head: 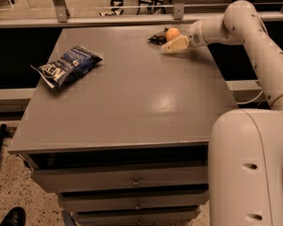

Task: Move orange near rxbar chocolate

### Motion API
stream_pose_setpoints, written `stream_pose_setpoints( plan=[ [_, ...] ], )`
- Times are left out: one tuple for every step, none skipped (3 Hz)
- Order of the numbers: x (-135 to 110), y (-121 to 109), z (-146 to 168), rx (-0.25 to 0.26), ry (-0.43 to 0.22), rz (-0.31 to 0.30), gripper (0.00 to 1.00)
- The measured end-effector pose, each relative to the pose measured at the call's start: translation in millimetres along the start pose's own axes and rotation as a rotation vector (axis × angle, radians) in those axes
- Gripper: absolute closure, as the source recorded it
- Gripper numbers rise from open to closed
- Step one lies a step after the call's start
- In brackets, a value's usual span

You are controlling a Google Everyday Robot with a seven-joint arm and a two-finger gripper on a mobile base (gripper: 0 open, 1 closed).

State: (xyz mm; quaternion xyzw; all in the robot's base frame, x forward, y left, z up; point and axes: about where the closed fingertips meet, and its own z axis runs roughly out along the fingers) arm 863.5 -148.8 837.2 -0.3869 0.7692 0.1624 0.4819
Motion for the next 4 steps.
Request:
stream_pose_setpoints(
  plan=[
    [3.3, -0.6, -4.1, 0.003, 0.003, 0.006, 0.0],
    [1.5, -6.5, -45.6, 0.03, -0.057, 0.018, 0.0],
    [2.5, -4.2, -118.8, 0.075, -0.132, 0.006, 0.0],
    [39.8, 3.9, -148.4, 0.08, -0.115, 0.036, 0.0]
  ],
)
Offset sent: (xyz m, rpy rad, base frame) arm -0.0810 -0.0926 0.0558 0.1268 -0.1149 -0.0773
